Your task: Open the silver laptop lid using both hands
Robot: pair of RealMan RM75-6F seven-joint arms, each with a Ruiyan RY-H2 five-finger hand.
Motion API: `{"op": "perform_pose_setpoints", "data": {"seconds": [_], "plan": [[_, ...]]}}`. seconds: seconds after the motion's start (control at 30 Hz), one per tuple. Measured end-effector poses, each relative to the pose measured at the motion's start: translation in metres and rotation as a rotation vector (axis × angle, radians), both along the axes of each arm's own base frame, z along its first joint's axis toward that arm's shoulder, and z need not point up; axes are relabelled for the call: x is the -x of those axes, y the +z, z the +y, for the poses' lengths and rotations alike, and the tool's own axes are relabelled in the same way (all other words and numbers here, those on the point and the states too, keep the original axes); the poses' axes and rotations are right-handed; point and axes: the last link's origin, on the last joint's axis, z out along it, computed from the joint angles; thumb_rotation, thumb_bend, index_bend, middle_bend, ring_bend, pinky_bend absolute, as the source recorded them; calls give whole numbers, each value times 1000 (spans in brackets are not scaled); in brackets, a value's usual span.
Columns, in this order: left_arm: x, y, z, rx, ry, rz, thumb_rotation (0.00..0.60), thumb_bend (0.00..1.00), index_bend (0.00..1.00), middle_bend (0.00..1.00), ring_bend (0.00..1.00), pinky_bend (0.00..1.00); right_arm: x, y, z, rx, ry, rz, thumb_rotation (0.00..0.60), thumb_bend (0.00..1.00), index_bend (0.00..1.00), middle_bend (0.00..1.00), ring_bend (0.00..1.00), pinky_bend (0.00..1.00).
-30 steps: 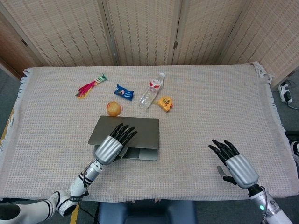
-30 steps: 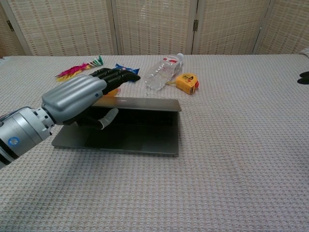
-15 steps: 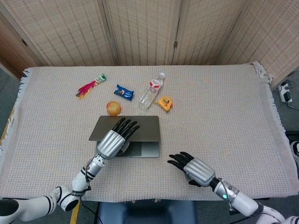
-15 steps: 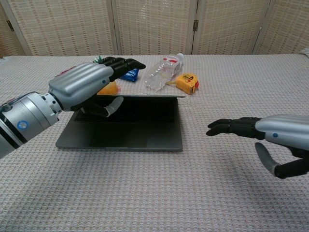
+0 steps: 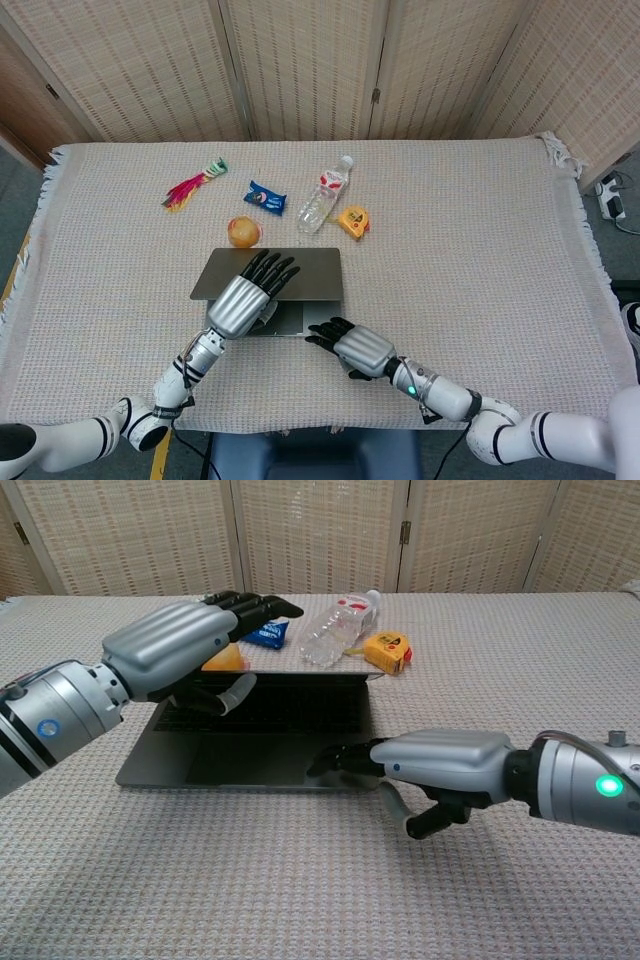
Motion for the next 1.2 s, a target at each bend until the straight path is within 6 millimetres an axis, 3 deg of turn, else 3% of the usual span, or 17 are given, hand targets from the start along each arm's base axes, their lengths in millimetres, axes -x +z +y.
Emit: {"op": "perform_pose_setpoints", "data": {"seconds": [0.43, 0.67, 1.2], "plan": [[-9, 3, 8, 9, 21, 6, 600, 646, 21, 67, 0, 0, -10, -23, -12, -6, 19, 45, 600, 999, 0, 0, 0, 0], [-14, 8, 19, 10, 44, 18, 600, 543, 0, 26, 0, 0, -11, -28, -15, -3, 8, 62, 600, 1000, 0, 0, 12, 0], [-8, 47, 67, -106, 207, -10, 600, 457, 0, 0, 0, 0, -16, -34, -22, 9, -14, 72, 600, 1000, 0, 0, 8, 0]]}}
